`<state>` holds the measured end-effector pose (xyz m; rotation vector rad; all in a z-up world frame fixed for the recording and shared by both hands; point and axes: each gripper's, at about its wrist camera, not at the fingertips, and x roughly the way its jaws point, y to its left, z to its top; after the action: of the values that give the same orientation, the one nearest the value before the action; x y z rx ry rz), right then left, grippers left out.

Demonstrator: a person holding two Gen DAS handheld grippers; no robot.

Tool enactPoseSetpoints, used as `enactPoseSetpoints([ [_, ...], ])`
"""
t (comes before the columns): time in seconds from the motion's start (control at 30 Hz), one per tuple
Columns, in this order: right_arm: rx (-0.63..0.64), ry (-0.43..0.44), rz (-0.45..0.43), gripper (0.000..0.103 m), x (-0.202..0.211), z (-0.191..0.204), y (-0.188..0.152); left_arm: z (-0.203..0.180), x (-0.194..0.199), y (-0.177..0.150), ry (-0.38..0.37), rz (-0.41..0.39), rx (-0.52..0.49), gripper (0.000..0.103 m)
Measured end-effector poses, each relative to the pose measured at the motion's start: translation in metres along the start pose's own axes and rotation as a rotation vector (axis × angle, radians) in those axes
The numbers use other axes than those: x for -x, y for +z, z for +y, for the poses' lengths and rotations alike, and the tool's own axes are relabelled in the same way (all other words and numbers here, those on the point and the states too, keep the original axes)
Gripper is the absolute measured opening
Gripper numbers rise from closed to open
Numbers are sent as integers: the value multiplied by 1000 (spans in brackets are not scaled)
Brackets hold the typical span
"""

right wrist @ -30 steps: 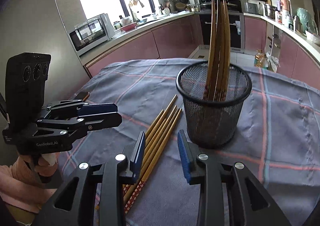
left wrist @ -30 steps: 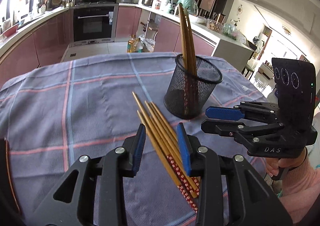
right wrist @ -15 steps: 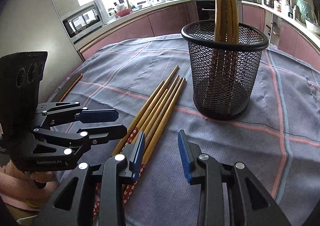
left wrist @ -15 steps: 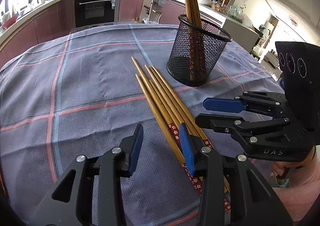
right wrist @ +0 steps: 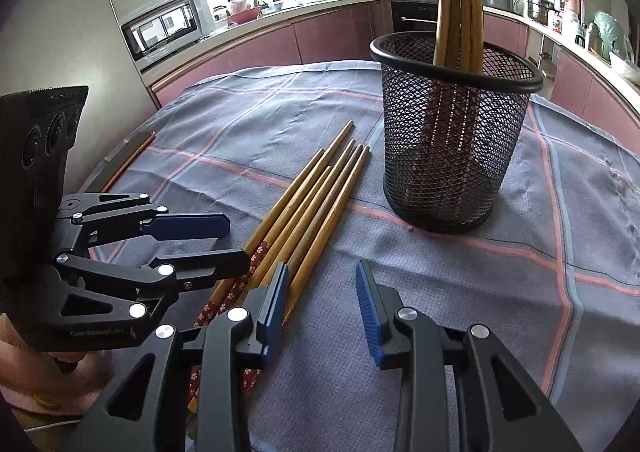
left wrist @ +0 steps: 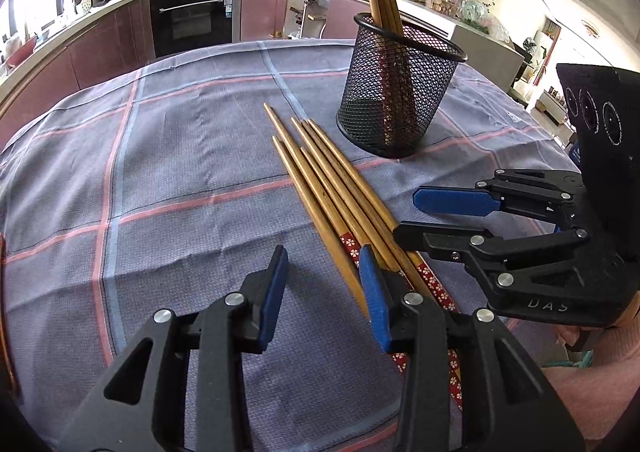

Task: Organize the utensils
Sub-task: 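Move both grippers away from the cup back to the chopstick bundle, then close the left gripper on a chopstick while the right gripper grasps another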

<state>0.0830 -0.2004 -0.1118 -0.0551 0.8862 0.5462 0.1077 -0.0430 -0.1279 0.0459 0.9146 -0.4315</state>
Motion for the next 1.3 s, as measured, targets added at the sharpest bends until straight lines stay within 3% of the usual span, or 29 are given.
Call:
enactPoseSetpoints([
  [0.6, 33, -72, 10, 32, -12, 2, 11, 5, -7, 7, 34, 9, -11, 35],
  [0.8, 15, -86, -4, 24, -17, -1, 17, 6, -12, 12, 43, 10, -7, 29],
  [0.97, -35, -67, -13, 11, -14, -8, 15, 9, -12, 11, 38, 6, 12, 15],
  [1.3, -125, -21, -44, 6, -5, -22, 10, 16, -4, 7, 23, -13, 85, 8],
])
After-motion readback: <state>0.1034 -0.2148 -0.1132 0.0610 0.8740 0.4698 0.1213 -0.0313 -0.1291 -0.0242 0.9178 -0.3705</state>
